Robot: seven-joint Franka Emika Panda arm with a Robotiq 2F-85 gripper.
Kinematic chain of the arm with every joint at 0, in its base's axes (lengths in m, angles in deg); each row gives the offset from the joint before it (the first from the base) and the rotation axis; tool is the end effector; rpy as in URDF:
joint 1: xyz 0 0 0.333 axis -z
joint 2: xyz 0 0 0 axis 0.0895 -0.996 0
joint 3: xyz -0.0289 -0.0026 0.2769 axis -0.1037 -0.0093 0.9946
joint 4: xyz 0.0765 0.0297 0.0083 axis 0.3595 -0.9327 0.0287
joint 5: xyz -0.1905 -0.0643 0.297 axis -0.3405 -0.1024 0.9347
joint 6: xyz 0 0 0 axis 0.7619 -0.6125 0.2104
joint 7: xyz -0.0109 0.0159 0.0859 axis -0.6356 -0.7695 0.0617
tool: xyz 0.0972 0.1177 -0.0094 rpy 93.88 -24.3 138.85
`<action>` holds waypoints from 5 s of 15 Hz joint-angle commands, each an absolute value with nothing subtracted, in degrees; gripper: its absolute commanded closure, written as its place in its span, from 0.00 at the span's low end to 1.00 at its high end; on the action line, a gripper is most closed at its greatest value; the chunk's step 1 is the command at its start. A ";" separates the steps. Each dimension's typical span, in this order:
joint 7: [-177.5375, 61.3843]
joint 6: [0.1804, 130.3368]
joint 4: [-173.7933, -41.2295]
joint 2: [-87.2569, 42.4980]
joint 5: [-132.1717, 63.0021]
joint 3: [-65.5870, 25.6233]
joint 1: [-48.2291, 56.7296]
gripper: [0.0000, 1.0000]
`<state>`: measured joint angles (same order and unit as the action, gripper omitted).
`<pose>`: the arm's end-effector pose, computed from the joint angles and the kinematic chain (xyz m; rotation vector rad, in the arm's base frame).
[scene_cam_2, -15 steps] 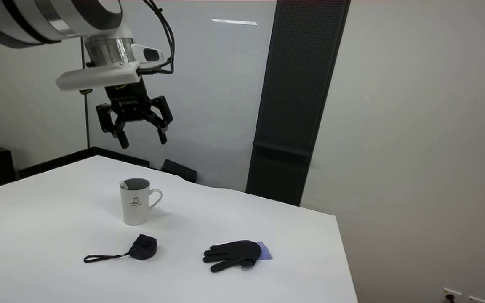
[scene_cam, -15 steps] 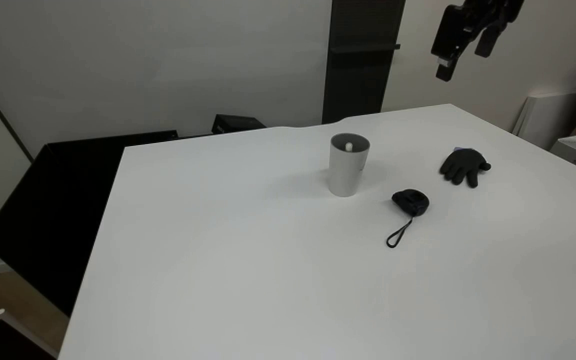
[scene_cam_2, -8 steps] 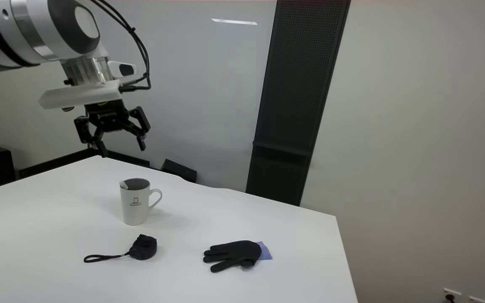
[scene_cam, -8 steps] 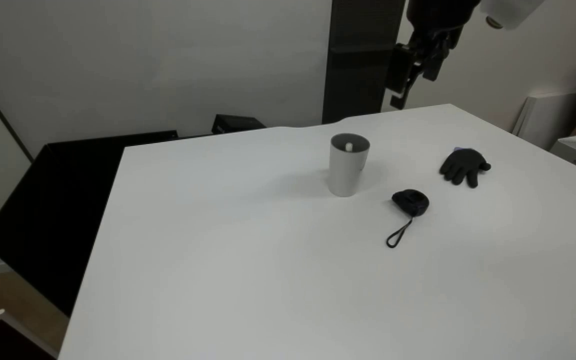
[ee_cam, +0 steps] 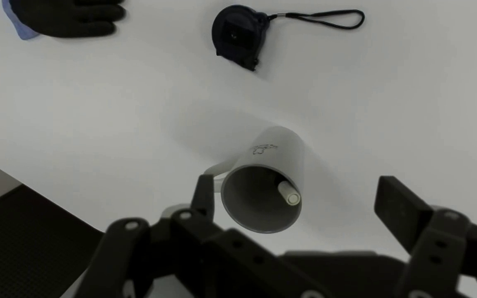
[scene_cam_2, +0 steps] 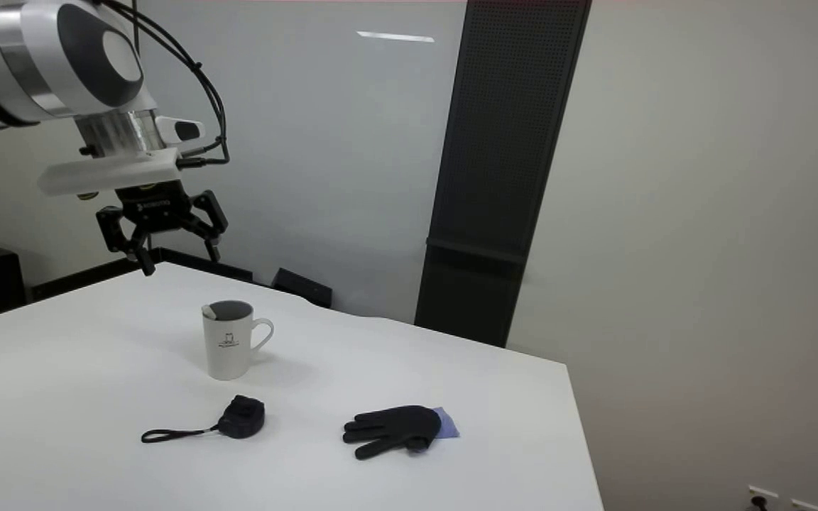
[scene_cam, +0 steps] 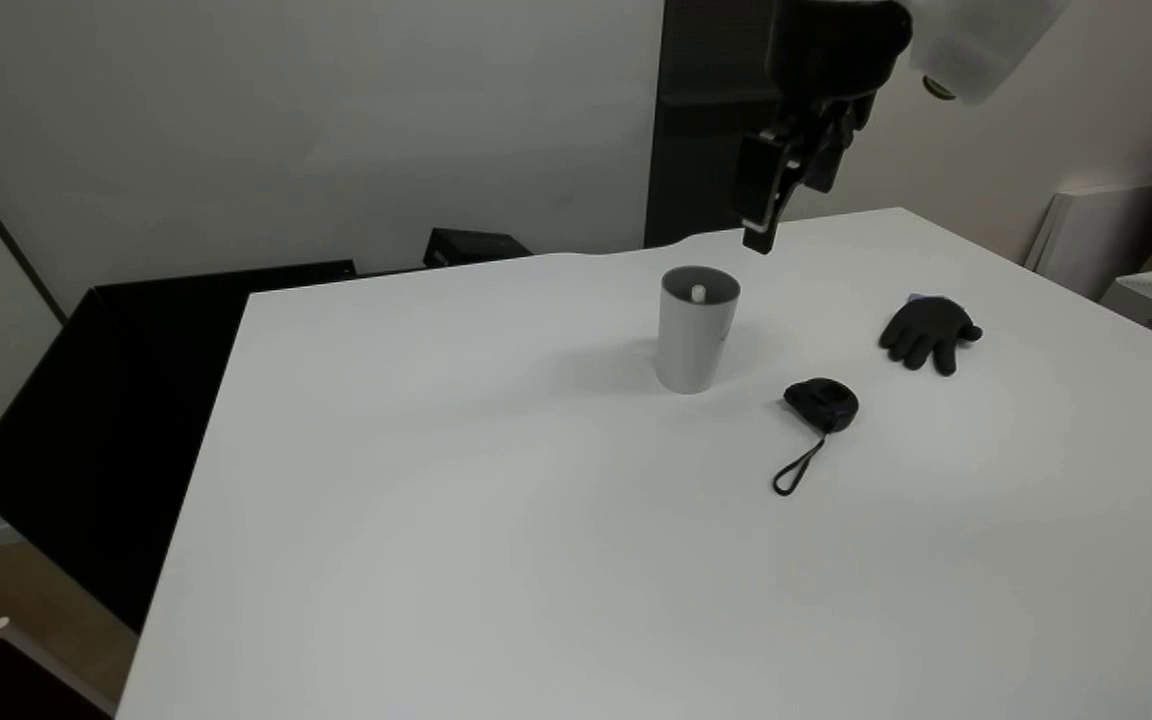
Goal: Take the marker out of the mug and put it on the table
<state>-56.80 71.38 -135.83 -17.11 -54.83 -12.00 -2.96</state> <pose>0.5512 0.1067 0.2825 2.8152 0.6389 0.2721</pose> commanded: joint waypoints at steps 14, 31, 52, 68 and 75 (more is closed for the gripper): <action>-57.94 74.37 -130.59 -24.62 -61.56 -14.67 -4.06 0.00; -59.13 81.35 -121.98 -36.11 -62.57 -18.82 -9.26 0.00; -60.29 79.87 -120.83 -37.28 -57.24 -19.36 -8.93 0.94; -63.08 68.45 -113.38 -28.40 -54.72 -20.42 -7.88 0.94; -60.67 56.98 -115.14 -26.51 -54.44 -19.74 -5.22 0.94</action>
